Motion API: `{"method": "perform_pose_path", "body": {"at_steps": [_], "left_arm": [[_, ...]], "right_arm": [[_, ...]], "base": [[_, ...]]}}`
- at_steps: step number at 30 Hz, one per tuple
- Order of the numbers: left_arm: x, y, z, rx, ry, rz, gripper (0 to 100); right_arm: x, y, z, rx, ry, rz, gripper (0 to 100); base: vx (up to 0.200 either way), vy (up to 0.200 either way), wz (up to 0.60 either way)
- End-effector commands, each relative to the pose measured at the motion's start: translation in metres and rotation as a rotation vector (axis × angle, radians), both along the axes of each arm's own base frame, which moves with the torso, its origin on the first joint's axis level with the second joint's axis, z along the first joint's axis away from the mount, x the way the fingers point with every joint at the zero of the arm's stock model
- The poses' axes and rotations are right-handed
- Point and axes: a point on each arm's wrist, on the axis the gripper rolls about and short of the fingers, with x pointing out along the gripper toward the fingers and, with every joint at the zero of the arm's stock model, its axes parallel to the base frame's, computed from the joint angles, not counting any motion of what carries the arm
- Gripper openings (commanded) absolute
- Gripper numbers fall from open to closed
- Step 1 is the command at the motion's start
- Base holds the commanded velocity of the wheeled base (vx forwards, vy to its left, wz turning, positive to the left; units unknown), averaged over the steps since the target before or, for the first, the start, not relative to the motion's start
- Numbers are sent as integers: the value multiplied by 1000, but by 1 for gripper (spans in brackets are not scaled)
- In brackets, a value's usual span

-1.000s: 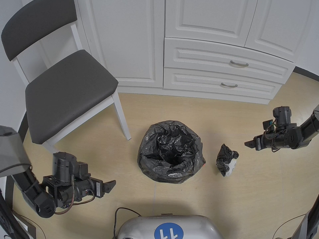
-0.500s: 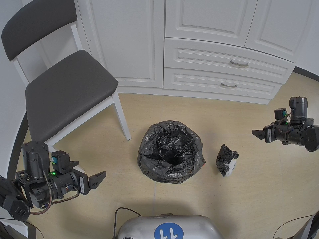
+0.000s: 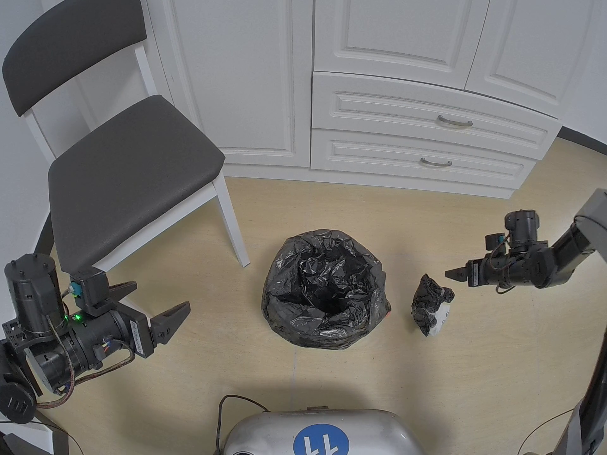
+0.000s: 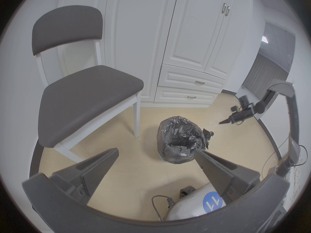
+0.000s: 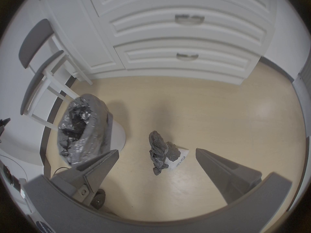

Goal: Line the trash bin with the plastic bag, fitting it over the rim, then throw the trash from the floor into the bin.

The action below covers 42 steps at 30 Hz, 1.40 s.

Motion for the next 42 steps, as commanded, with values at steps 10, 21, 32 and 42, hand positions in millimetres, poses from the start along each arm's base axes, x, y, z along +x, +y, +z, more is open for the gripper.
{"method": "perform_pose_path", "body": {"at_steps": [10, 21, 32, 42], "left_arm": [[-3, 0, 11, -16, -46, -5, 100], [-6, -3, 12, 6, -60, -27, 100], [-6, -3, 10, 10, -52, -27, 100], [-4, -3, 8, 14, -43, -27, 100]], "right_arm": [[105, 1, -97, 10, 236, 26, 100], [117, -10, -135, -33, 234, 63, 100], [119, -9, -154, -34, 253, 71, 100], [119, -15, -170, -55, 269, 70, 100]], "base": [[0, 0, 0], [0, 0, 0], [0, 0, 0], [0, 0, 0]]}}
